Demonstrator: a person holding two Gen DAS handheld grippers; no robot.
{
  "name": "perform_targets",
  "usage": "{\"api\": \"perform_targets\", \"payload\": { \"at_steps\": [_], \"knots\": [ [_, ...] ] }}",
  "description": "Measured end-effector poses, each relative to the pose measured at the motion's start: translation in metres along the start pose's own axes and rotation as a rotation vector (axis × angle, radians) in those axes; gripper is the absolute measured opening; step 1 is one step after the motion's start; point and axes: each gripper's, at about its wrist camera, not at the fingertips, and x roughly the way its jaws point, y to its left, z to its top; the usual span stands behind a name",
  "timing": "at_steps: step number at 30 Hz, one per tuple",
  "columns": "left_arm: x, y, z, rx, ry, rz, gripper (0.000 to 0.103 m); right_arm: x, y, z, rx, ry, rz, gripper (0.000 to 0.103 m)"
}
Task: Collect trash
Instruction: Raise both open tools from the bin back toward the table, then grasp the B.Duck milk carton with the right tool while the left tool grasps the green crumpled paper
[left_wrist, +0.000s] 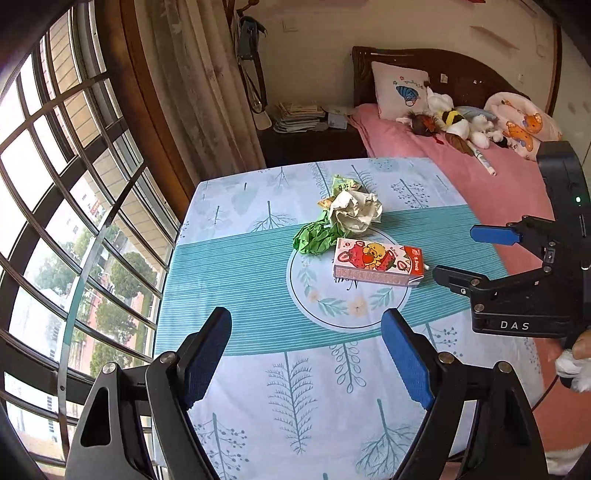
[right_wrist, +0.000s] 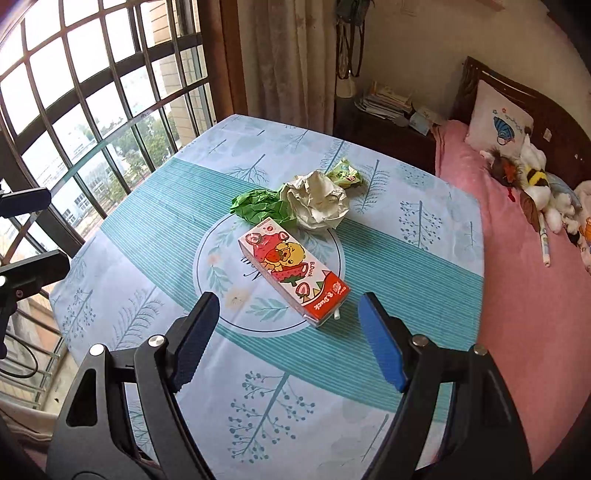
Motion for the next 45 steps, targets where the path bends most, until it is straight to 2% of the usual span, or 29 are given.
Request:
{"api": "perform_targets", "payload": {
  "at_steps": [4,9,12,16,17,18,21,26,31,38,45],
  "knots": [
    [0.048,-0.008,0.018,-0.047,0.063,0.027,0.085,0.057,-0.016,0.015,-0.075,0.056,0.056,0.076],
    [0.098,-0.01,0.031,-0.082,0.133,0.048,0.085,0.117,-0.009,0.017,-0.208,0.129,0.106,0.075],
    [0.12,-0.01,0.036,-0.073,0.162,0.062,0.085,0.141,-0.005,0.017,-0.271,0.16,0.124,0.075],
    [0.139,-0.01,0.043,-0.05,0.178,0.077,0.085,0.159,-0.003,0.014,-0.287,0.188,0.174,0.075],
    [0.144,-0.01,0.045,-0.045,0.181,0.08,0.085,0.163,-0.004,0.013,-0.282,0.191,0.187,0.071],
    [0.146,-0.009,0.044,-0.042,0.183,0.085,0.085,0.165,-0.003,0.012,-0.278,0.196,0.203,0.062],
    [0.159,-0.011,0.051,-0.027,0.197,0.098,0.085,0.165,-0.005,0.008,-0.261,0.184,0.233,0.057],
    [0.181,-0.016,0.067,0.013,0.206,0.1,0.085,0.153,-0.019,-0.003,-0.184,0.18,0.271,0.052],
    [0.208,-0.024,0.083,0.06,0.219,0.083,0.085,0.14,-0.053,-0.016,-0.017,0.177,0.26,0.052],
    [0.253,-0.026,0.099,0.098,0.265,-0.034,0.085,0.134,-0.109,-0.026,0.212,0.148,0.178,0.052],
    [0.292,-0.032,0.105,0.201,0.313,0.005,0.085,0.137,-0.128,-0.025,0.287,0.121,0.173,0.052]
  ]
}}
